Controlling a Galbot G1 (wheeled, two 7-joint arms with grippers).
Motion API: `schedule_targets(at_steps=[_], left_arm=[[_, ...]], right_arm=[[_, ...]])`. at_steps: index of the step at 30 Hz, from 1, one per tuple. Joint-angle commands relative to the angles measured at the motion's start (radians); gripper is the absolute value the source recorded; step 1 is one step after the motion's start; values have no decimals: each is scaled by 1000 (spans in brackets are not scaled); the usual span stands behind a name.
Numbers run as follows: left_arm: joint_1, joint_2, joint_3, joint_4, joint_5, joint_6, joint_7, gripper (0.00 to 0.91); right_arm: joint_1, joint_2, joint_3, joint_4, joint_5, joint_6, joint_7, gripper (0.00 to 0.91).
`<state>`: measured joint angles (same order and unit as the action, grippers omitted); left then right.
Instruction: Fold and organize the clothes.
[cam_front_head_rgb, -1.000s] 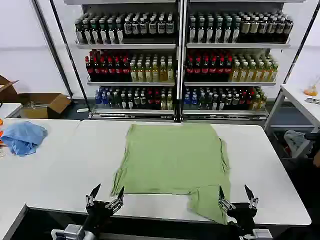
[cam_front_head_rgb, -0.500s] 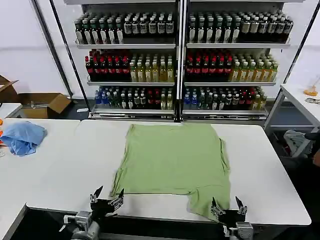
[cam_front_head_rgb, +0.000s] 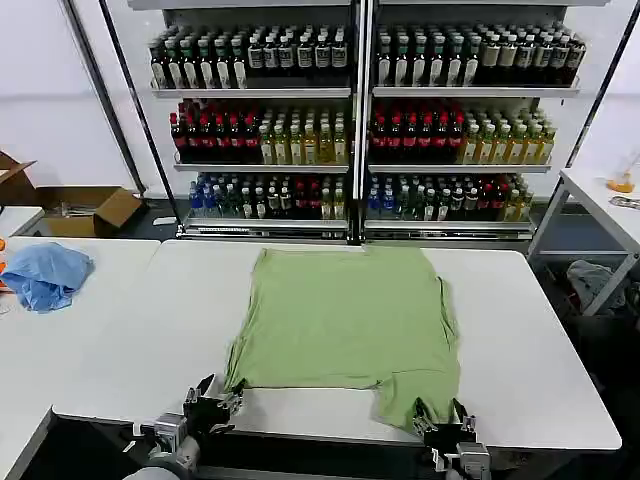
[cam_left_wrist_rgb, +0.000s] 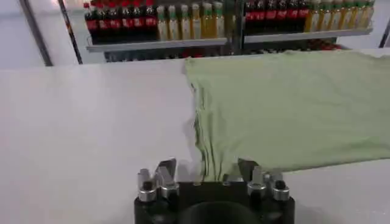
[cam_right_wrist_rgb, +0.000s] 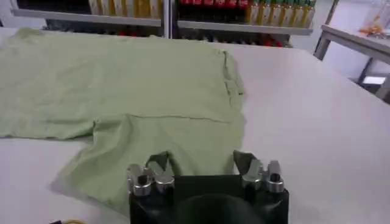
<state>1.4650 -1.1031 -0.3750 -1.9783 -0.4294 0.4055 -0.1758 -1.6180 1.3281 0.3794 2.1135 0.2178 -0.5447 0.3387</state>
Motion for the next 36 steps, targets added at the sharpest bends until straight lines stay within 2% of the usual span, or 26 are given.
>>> schedule_targets(at_steps=[1, 14, 25, 36], left_arm=[[-14, 4, 5, 16, -28, 6, 14, 20], [-2, 18, -9, -4, -81, -14, 43, 20], [51, 52, -69, -145, -126, -33, 40, 20], [-22, 74, -45, -113, -150, -40, 44, 20]], right_arm=[[-1, -1, -7, -14, 21, -29, 4, 0], [-24, -13, 22, 22, 25, 30, -35, 0], [-56, -60, 103, 148, 40, 89, -71, 0], [47, -129, 128, 131, 84, 103, -83, 0]])
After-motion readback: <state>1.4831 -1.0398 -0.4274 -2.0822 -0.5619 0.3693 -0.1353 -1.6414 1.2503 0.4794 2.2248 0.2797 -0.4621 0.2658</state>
